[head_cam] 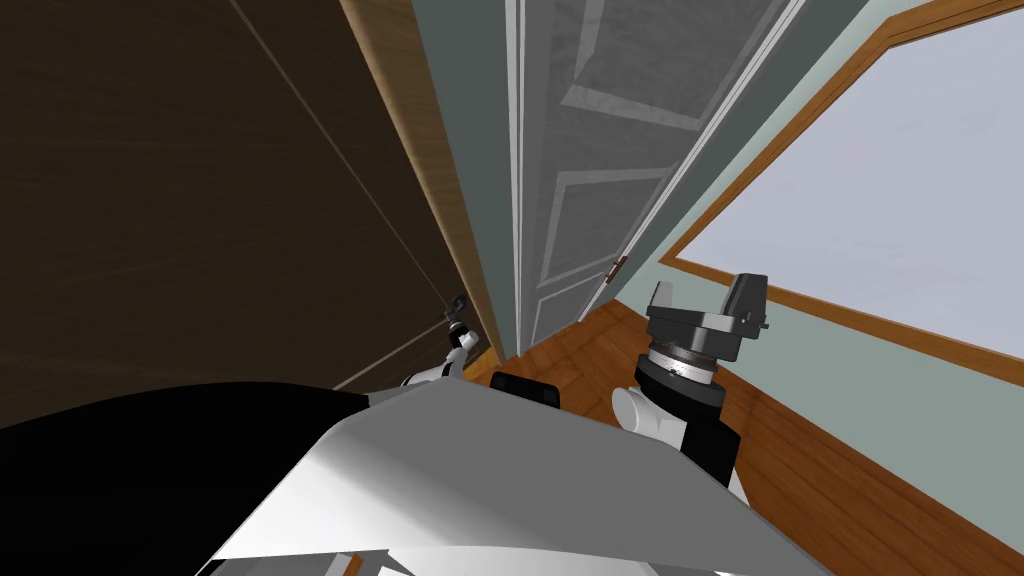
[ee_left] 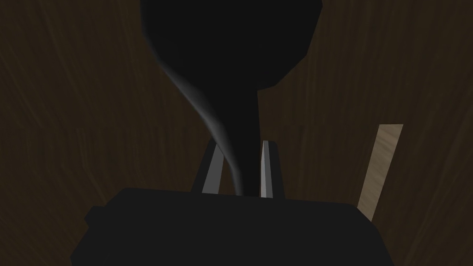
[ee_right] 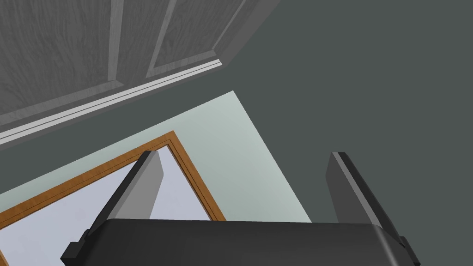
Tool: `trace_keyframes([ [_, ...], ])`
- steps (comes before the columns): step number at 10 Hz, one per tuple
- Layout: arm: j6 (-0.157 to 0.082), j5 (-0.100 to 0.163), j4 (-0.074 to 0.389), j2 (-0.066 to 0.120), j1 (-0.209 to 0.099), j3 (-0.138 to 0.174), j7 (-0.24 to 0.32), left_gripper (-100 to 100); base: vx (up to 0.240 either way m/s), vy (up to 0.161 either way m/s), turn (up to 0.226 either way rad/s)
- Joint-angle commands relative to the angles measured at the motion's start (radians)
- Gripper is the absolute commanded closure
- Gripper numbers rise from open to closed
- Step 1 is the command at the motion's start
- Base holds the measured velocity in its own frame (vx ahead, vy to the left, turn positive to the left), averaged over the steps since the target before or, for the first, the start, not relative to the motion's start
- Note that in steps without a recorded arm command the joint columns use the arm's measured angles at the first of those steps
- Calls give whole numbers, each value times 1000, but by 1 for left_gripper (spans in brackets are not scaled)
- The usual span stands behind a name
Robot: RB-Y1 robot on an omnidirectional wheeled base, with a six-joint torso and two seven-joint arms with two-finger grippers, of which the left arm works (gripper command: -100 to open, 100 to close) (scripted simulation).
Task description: Push the door open
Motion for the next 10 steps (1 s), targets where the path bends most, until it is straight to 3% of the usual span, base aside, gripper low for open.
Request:
trace_keyframes([
  [1, -39, 1, 35, 32, -17, 7, 13, 100, 3, -1, 20],
  [2, -39, 1, 35, 32, -17, 7, 13, 100, 0, 0, 0],
  [3, -60, 13, 42, 33, -25, 23, 2, 100, -19, 57, -111],
  [4, -60, 13, 42, 33, -25, 23, 2, 100, -6, 77, -96],
  [5, -83, 26, 50, 34, -33, 41, -10, 100, -14, 112, -134],
  [7, -83, 26, 50, 34, -33, 41, -10, 100, 1, 70, -33],
  [8, -106, 39, 58, 35, -41, 58, -21, 100, -7, 64, -116],
  [10, -118, 46, 61, 35, -46, 67, -27, 100, -11, 75, -78],
])
